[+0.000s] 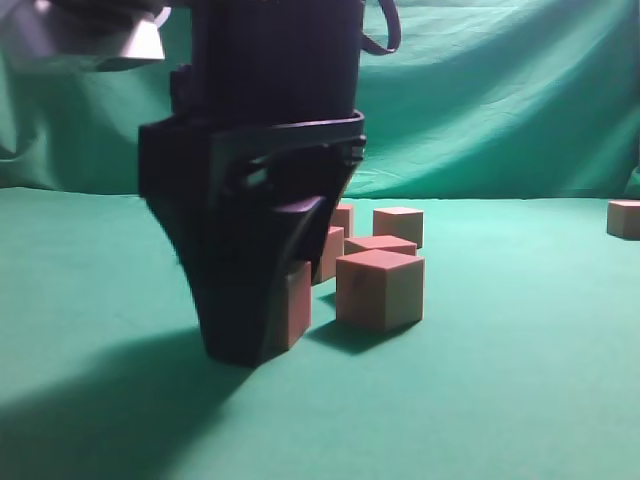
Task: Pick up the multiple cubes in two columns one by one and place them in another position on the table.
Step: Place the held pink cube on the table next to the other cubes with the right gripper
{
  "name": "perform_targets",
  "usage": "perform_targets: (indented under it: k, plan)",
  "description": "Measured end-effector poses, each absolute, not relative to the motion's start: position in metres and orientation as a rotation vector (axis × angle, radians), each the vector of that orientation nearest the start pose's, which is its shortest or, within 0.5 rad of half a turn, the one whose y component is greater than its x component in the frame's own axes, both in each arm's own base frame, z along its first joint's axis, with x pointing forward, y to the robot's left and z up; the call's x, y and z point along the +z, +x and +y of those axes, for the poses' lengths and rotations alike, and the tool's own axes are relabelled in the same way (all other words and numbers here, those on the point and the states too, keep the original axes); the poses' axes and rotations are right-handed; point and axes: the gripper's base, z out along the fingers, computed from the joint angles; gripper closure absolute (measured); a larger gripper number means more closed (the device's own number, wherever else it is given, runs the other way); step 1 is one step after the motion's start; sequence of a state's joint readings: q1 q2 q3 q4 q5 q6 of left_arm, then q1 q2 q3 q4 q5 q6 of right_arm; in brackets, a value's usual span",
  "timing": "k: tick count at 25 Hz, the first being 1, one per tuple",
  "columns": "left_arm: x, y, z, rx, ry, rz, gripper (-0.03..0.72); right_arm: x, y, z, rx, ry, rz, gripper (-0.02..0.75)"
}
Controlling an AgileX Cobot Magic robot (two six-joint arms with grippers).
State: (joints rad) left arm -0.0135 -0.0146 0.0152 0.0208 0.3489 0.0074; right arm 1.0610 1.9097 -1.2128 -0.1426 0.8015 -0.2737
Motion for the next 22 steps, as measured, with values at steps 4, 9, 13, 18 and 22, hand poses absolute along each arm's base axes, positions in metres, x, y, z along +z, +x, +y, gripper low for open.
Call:
perform_targets:
  k: [4,9,13,18,22]
  plan:
    - [0.177,0.053,0.000,0.016,0.032,1.833,0.688,0.165,0.186,0.312,-0.053,-1.922,2.224,0.122]
    - [0.177,0.053,0.000,0.016,0.032,1.833,0.688,0.182,0.186,0.310,-0.048,-1.902,2.179,0.096]
    - [0.177,0.053,0.000,0.016,0.032,1.833,0.688,0.216,0.188,0.310,-0.034,-1.851,2.117,0.096]
    - [0.177,0.053,0.000,0.016,0.032,1.833,0.688,0.274,0.185,0.309,0.019,-1.763,2.073,0.096]
    - [0.177,0.053,0.000,0.016,0.032,1.833,0.688,0.322,0.178,0.300,0.062,-1.715,2.080,0.153]
